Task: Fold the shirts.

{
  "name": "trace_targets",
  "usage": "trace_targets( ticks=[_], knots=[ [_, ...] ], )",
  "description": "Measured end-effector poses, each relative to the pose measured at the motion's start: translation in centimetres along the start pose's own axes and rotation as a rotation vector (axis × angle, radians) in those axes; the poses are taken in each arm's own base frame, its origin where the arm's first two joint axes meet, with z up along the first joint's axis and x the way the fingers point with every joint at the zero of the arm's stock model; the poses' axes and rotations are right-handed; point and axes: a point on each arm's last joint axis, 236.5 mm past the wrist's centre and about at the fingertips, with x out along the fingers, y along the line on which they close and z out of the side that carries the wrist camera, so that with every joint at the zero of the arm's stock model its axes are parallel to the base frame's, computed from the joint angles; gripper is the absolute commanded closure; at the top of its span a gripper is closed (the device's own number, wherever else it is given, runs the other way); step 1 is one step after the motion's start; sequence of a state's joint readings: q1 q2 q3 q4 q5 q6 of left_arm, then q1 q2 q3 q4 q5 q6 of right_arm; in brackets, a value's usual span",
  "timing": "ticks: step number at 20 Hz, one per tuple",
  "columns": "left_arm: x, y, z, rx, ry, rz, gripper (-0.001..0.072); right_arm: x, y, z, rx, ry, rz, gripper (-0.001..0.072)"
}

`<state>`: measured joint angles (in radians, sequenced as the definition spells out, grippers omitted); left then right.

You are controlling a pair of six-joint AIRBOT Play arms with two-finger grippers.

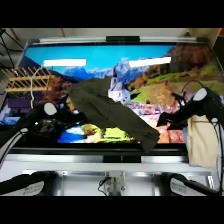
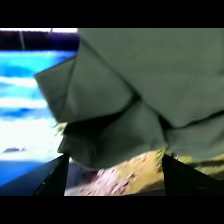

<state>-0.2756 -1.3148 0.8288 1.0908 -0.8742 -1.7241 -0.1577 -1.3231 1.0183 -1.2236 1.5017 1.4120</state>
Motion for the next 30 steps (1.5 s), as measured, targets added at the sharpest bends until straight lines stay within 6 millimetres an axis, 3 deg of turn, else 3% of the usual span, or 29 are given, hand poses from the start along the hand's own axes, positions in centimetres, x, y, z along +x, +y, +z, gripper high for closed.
trace_targets(
  ticks=[1, 2, 3, 4, 5, 8, 11, 17, 18, 19, 20, 22, 24, 26, 28, 30],
  knots=[
    [0.5, -0.3, 0.3, -0.013, -0.012, -0.013, 0.0242, 0.1, 0.0, 0.2, 0.001, -0.007, 0.002, 0.0031],
    [0.9, -0.5, 0.6, -0.02, -0.025, -0.021, 0.0272, 0.2, -0.2, 0.5, 0.001, -0.02, -0.002, 0.003],
    [1.2, -0.6, 0.9, -0.029, -0.037, -0.028, 0.0411, 0.2, -0.4, 0.8, 0.0, -0.032, -0.01, 0.003],
    [1.4, -0.7, 1.2, -0.034, -0.052, -0.034, 0.0595, 0.2, -0.7, 1.0, -0.004, -0.039, -0.023, 0.0029],
    [1.6, -0.7, 1.4, -0.039, -0.059, -0.038, 0.0672, 0.2, -1.2, 1.2, -0.008, -0.051, -0.043, 0.003],
    [1.6, -0.8, 2.0, -0.043, -0.075, -0.046, 0.0673, 0.5, -2.7, 1.9, -0.015, -0.066, -0.099, 0.003],
    [1.1, -1.1, 2.1, -0.015, -0.079, -0.053, 0.0673, 1.7, -2.9, 2.3, -0.007, -0.05, -0.085, 0.003],
    [-0.6, -2.1, 2.0, 0.026, -0.091, -0.076, 0.0673, 6.2, -0.8, 1.3, -0.057, 0.063, 0.02, 0.0031],
    [-0.9, -2.3, 2.0, 0.032, -0.098, -0.08, 0.0673, 6.8, -0.1, 0.7, -0.084, 0.088, 0.03, 0.0098],
    [-1.3, -2.5, 2.1, 0.038, -0.105, -0.086, 0.0673, 7.4, 0.5, 0.3, -0.113, 0.108, 0.035, 0.0399],
    [-1.7, -2.7, 2.2, 0.043, -0.114, -0.09, 0.0673, 8.1, 1.0, 0.3, -0.137, 0.112, 0.034, 0.0623],
    [-2.9, -3.4, 2.6, 0.06, -0.144, -0.105, 0.0674, 8.8, 1.8, 0.7, -0.169, 0.1, 0.019, 0.0637],
    [-5.4, -4.7, 3.7, 0.11, -0.206, -0.117, 0.0674, 8.2, 3.1, 1.8, -0.19, 0.045, 0.021, 0.0637],
    [-9.7, -6.7, 5.5, 0.201, -0.308, -0.127, 0.0674, 5.5, 5.0, 3.5, -0.227, -0.049, 0.032, 0.0637],
    [-16.9, -10.0, 7.6, 0.329, -0.471, -0.146, 0.0674, 0.1, 7.9, 5.7, -0.302, -0.218, 0.039, 0.0638],
    [-27.3, -14.3, 8.8, 0.446, -0.7, -0.197, 0.0674, -7.8, 11.3, 7.5, -0.403, -0.447, 0.026, 0.0637]
  ],
)
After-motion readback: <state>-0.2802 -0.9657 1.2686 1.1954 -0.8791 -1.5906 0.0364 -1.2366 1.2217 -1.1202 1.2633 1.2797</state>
